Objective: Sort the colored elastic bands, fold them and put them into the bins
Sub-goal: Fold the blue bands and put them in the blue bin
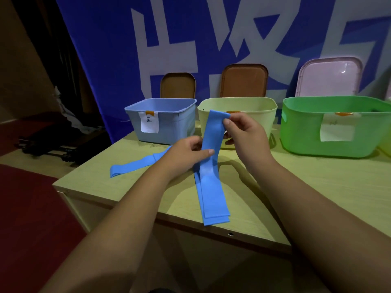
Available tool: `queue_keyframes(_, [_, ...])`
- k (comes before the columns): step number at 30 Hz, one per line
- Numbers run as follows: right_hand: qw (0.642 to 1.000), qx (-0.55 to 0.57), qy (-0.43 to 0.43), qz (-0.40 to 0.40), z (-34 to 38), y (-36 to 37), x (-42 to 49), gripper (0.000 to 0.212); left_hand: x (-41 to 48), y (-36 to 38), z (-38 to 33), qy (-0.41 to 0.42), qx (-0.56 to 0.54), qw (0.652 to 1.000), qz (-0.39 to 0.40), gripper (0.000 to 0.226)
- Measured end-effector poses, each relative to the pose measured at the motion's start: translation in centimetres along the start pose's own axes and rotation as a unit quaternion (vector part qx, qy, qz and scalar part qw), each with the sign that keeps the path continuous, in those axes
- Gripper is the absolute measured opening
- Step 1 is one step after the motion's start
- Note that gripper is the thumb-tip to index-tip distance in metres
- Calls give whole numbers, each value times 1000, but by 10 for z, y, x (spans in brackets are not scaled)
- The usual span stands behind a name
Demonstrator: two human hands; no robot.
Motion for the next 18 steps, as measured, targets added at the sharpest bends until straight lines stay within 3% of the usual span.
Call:
queue_keyframes(6, [999, 26, -19, -24, 41, 0, 0, 11, -43, 10, -16, -53, 123, 991, 23, 24])
queue_keyframes(10, [999, 18, -23, -37, 66, 0, 1, 12, -69, 17, -24, -75, 108, 991, 34, 24])
queue_keyframes(14, [999, 12, -20, -41, 82, -2, 2, 11, -93, 26, -25, -40, 86, 994, 58, 10])
queue_keyframes(18, [999, 11, -13, -48, 93, -5, 1, 9, -109, 37, -28, -23, 40, 998, 46, 15])
Point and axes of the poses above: each hand's wrist, its own x-axis towards the middle knuckle, its own y-axis out of the palm, z = x × y, the point moved 1 cm from there along x, towards the middle knuckle, and after that the axes turned 14 degrees about z, right-handed, at the moved point
